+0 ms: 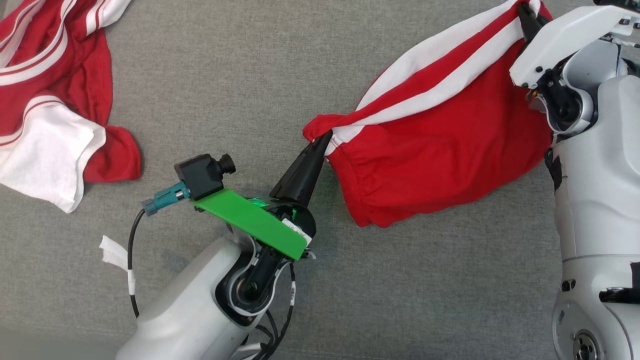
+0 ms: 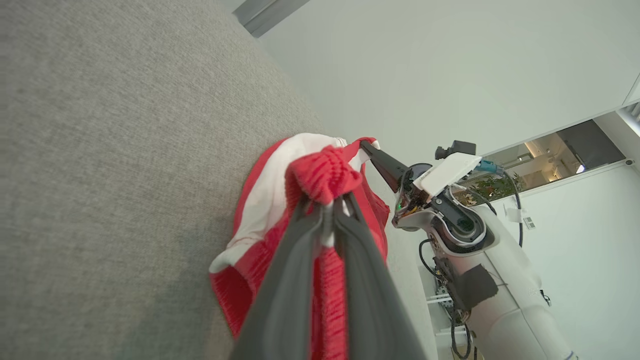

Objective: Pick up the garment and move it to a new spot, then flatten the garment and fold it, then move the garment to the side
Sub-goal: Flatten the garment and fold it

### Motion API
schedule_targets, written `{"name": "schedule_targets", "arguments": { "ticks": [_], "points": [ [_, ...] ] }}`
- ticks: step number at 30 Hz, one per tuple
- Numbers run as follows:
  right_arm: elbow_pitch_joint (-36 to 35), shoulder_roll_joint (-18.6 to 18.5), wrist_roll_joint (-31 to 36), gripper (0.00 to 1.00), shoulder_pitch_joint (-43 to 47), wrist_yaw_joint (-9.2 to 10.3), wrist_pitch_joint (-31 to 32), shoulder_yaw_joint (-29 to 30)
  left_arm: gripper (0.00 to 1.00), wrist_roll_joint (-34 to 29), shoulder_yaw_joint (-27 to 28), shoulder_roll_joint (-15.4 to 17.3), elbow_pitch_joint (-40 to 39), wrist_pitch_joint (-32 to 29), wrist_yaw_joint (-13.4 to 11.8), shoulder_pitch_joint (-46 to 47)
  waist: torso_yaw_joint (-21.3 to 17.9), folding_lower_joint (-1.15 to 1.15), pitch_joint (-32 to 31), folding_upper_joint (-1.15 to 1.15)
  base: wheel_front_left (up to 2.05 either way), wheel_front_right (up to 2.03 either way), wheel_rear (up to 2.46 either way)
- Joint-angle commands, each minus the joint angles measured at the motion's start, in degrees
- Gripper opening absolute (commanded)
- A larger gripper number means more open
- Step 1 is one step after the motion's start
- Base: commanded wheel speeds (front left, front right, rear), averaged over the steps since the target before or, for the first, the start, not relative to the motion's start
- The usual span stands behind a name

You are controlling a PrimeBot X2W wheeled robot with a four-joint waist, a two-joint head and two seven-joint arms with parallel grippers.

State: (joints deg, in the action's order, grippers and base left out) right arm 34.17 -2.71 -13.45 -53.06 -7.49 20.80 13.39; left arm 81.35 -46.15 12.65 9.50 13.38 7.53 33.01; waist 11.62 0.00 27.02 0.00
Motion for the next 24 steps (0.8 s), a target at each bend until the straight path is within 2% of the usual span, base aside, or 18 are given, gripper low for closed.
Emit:
{"name": "schedule_targets", "arguments": {
  "ticks": [1,7,14,23,24],
  "points": [
    [0.9,-0.3,0.7,0.0,-1.5,0.0,-0.7,0.6,0.0,0.5,-0.2,-0.4,0.3,0.1,-0.1,1.4,1.1,0.0,1.4,0.0,0.0,0.0,0.0],
    [3.8,-0.3,2.5,0.0,-3.3,0.0,-1.6,1.5,0.0,1.4,-1.0,-0.3,1.2,0.5,-0.1,2.3,-0.2,0.0,1.5,0.0,0.0,0.0,0.0],
    [3.8,-0.3,3.7,0.0,-4.6,0.0,-1.2,3.5,0.0,2.6,-1.9,0.6,1.4,0.6,-0.1,2.9,-1.5,0.0,1.6,0.0,0.0,0.0,0.0],
    [7.0,-0.3,7.7,0.0,-5.8,0.0,0.1,4.2,0.0,3.7,-3.2,0.8,4.6,0.2,-0.1,4.1,-1.2,0.0,1.5,0.0,0.0,0.0,0.0],
    [7.6,-0.3,7.8,0.0,-6.3,0.0,-0.3,3.9,0.1,4.1,-3.2,0.7,5.3,0.1,-0.1,4.2,-1.1,0.0,1.4,0.0,0.0,0.0,0.0]
  ]
}}
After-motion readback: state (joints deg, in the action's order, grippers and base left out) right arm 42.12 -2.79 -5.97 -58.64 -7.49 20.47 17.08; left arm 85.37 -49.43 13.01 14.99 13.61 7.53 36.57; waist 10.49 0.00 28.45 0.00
